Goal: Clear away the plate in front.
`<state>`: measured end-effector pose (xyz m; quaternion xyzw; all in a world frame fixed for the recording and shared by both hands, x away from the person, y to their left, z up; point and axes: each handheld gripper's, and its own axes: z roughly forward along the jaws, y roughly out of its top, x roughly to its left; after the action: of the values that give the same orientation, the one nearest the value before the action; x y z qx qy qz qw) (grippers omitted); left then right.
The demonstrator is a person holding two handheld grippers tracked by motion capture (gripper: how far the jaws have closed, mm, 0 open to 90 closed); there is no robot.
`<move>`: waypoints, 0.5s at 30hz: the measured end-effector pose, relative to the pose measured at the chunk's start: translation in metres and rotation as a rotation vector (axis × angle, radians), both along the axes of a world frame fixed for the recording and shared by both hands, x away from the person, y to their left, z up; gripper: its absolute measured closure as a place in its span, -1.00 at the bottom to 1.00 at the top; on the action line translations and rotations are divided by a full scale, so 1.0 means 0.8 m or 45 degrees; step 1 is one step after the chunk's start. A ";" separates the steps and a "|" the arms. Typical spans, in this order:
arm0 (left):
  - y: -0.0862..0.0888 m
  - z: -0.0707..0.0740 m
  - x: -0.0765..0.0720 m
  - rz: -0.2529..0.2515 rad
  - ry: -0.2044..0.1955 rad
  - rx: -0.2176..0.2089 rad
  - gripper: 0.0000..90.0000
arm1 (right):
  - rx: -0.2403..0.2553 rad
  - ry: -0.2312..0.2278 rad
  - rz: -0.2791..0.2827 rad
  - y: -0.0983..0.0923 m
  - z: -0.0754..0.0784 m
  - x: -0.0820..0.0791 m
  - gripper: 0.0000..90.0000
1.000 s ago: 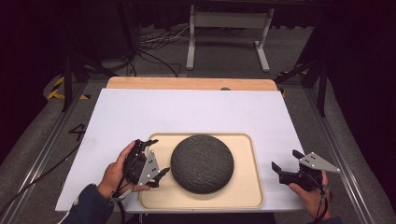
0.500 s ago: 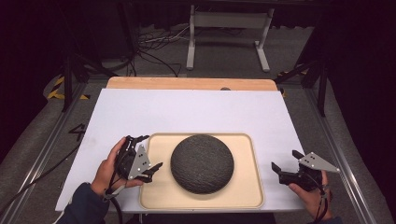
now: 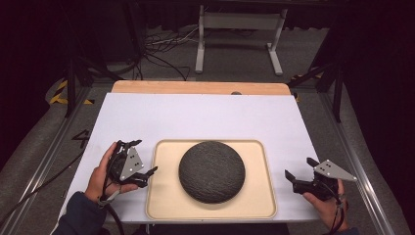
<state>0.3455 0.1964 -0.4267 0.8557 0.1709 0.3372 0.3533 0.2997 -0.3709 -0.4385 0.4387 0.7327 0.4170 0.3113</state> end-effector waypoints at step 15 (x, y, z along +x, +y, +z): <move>0.053 -0.022 0.010 0.126 0.135 -0.135 -0.87 | -0.003 0.002 0.003 0.001 0.000 0.000 -0.84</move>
<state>0.3536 0.2387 -0.4442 0.8430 0.2492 0.2989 0.3714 0.2997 -0.3704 -0.4386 0.4379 0.7338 0.4162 0.3108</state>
